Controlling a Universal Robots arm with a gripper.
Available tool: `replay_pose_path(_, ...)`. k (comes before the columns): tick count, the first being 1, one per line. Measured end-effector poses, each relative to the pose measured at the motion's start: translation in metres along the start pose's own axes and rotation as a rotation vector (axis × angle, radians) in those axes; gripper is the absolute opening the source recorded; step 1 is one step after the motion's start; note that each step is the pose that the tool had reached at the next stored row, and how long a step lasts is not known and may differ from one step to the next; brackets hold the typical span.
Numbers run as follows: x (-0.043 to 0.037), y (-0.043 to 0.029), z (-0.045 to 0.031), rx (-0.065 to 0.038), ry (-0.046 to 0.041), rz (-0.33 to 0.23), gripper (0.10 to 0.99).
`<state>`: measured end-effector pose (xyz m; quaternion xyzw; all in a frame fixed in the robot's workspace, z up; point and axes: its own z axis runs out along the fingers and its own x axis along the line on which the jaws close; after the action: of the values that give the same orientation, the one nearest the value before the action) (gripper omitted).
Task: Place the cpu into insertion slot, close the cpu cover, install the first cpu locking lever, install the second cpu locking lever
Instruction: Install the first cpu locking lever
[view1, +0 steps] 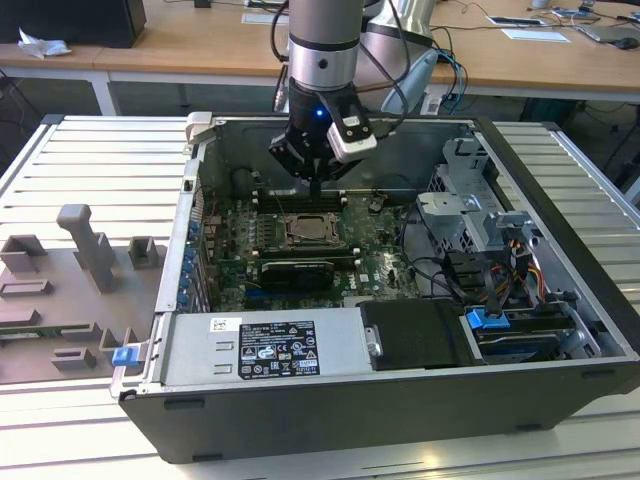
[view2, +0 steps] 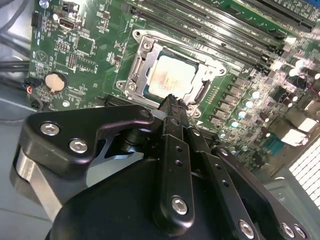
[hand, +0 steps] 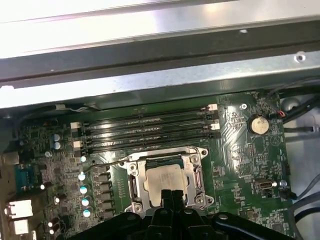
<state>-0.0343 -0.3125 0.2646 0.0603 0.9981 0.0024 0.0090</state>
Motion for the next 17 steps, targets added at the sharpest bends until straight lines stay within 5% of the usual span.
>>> replay_pose_path(4, 0.0007, -0.0002, 0.0000, -0.007, 0.0010, -0.037, 0.106)
replay_pose_path(6, 0.0043, -0.0006, 0.0003, -0.028, 0.0033, -0.048, 0.106)
replay_pose_path(8, 0.0079, -0.0011, 0.0006, -0.035, 0.0041, -0.061, 0.106)
replay_pose_path(11, 0.0161, -0.0021, 0.0007, -0.036, 0.0045, -0.070, 0.106)
replay_pose_path(17, 0.0460, -0.0057, 0.0004, -0.037, 0.0046, -0.070, 0.106)
